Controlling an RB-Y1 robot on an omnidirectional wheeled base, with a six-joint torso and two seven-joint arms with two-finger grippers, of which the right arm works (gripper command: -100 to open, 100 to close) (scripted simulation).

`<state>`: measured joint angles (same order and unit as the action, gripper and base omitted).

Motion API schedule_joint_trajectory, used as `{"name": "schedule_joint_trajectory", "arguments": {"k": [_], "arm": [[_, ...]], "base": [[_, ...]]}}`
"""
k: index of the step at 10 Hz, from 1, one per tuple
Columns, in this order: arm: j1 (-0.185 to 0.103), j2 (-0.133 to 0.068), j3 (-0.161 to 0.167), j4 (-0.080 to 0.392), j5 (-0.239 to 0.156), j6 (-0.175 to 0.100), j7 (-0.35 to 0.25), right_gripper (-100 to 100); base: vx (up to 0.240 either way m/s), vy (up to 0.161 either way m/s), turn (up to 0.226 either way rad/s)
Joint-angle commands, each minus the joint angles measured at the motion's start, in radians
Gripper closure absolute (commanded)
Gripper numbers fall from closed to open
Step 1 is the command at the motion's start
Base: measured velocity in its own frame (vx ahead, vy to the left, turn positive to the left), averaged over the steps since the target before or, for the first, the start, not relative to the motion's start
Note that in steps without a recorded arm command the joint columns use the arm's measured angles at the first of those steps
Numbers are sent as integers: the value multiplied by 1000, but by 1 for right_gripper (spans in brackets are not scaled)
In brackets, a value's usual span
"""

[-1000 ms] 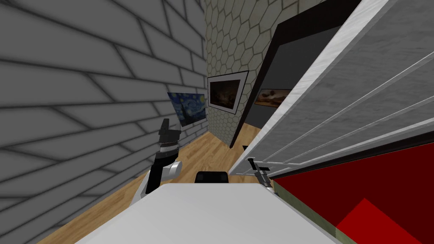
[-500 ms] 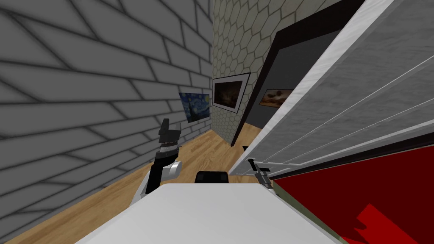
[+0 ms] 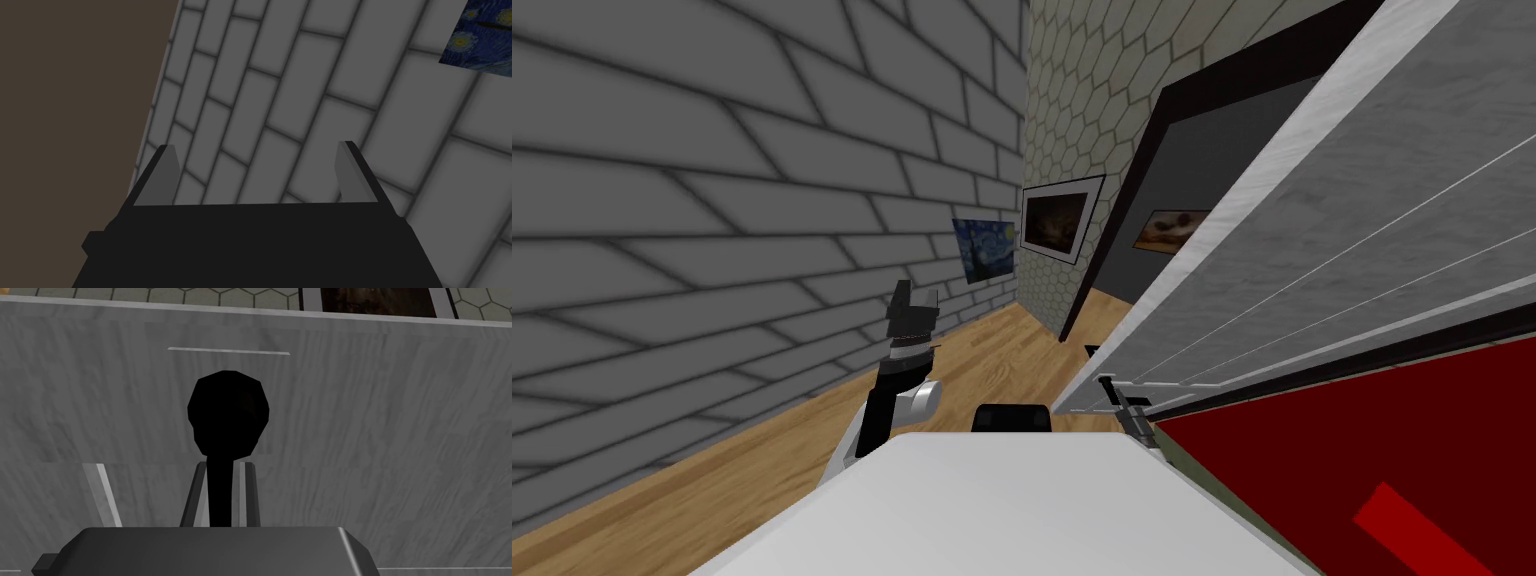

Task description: Pull the door open

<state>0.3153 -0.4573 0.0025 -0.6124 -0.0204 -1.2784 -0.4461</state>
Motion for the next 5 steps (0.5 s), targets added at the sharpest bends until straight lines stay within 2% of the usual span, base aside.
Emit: {"name": "schedule_joint_trajectory", "arguments": {"k": [1,5], "arm": [[0,0,0,0,0,0,0,100],[-12,-5,6,25,4,-15,-6,100]], "base": [[-88,-15,19],[-184,-55,149]]}}
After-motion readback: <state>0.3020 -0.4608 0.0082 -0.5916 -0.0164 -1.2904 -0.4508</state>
